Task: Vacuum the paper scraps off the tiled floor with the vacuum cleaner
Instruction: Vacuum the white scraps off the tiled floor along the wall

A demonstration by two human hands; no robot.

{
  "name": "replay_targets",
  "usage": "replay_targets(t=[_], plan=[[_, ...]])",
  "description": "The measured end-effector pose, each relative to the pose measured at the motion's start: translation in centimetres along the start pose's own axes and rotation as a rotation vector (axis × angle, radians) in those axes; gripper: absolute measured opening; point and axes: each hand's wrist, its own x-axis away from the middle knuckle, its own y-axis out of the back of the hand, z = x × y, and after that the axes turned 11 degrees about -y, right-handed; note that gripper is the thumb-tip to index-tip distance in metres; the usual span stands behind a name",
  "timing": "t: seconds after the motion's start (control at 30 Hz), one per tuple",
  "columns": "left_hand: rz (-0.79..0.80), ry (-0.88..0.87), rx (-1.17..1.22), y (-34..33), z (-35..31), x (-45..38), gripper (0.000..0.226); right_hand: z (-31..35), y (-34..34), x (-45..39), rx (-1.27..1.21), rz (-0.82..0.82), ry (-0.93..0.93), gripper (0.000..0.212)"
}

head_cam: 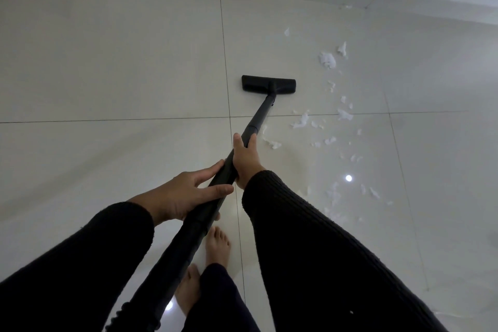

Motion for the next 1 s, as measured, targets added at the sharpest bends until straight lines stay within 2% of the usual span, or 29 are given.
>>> replay_targets(t=[0.27, 0.43, 1.0], plan=[[-0.008, 0.004, -0.042, -2.0, 3.2, 3.8, 0.068, -4.7, 0.2, 2.8, 0.008, -0.007, -0.001, 0.068], [-0.019, 0.002, 0.029, -3.7, 4.9, 5.4, 0.067, -7.1, 0.8, 3.6, 0.017, -0.005, -0.006, 0.068], [-0.046, 0.028, -0.026, -11.1, 8.3, 9.3, 0.067, -13.9, 5.8, 6.2, 0.046, 0.025, -0.048, 0.069]])
